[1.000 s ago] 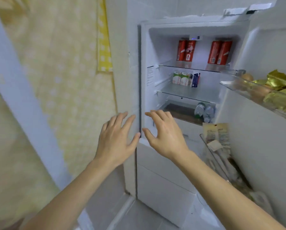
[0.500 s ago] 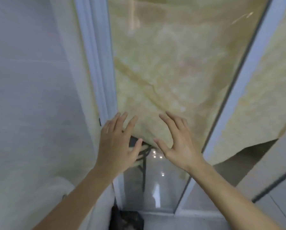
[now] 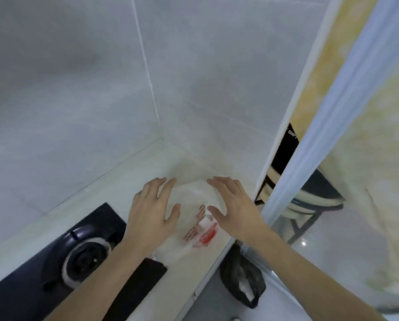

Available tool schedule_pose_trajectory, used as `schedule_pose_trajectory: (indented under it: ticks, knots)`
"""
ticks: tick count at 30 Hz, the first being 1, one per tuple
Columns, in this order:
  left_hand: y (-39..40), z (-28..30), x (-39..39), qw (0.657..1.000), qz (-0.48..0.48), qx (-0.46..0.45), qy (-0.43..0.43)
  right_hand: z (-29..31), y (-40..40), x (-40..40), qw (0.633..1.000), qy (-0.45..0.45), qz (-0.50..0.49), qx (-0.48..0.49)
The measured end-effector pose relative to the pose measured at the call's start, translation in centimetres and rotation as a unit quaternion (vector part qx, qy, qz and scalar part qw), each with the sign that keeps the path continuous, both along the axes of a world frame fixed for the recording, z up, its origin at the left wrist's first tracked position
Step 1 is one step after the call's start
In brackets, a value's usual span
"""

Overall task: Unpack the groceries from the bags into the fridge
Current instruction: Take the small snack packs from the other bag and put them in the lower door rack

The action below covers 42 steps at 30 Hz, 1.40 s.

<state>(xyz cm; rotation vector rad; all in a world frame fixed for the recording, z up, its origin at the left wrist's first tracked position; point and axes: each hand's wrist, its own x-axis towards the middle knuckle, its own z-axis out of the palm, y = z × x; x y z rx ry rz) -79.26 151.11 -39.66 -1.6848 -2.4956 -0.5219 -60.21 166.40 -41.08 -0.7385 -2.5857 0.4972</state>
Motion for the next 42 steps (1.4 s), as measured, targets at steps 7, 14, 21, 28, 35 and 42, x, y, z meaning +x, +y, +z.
schedule_pose_trajectory:
  ticks: [7,14,21,28,35,42]
  knots:
    - [2.3,-11.4,1.3,0.994,0.051,-0.083,-0.056,-13.2,4.8,-3.8,0.986,-0.125,0.104,-0.032]
    - [9.6,-19.9,4.1,0.985,0.047,-0.127,-0.107,-20.4,10.7,-5.0,0.972,-0.162,0.166,0.044]
    - [12.3,-23.5,5.0,0.973,0.033,-0.185,-0.135,-21.9,13.4,-6.3,0.946,-0.247,0.196,0.071]
    - [12.8,-24.3,4.7,0.972,0.031,-0.208,-0.105,-22.6,13.6,-6.7,0.938,-0.285,0.187,0.067]
    - [11.9,-24.6,4.1,0.978,0.032,-0.178,-0.101,-22.4,12.7,-7.2,0.942,-0.290,0.154,0.075]
    - [12.4,-24.0,4.3,0.975,0.034,-0.187,-0.113,-21.7,13.1,-7.0,0.951,-0.267,0.153,0.028]
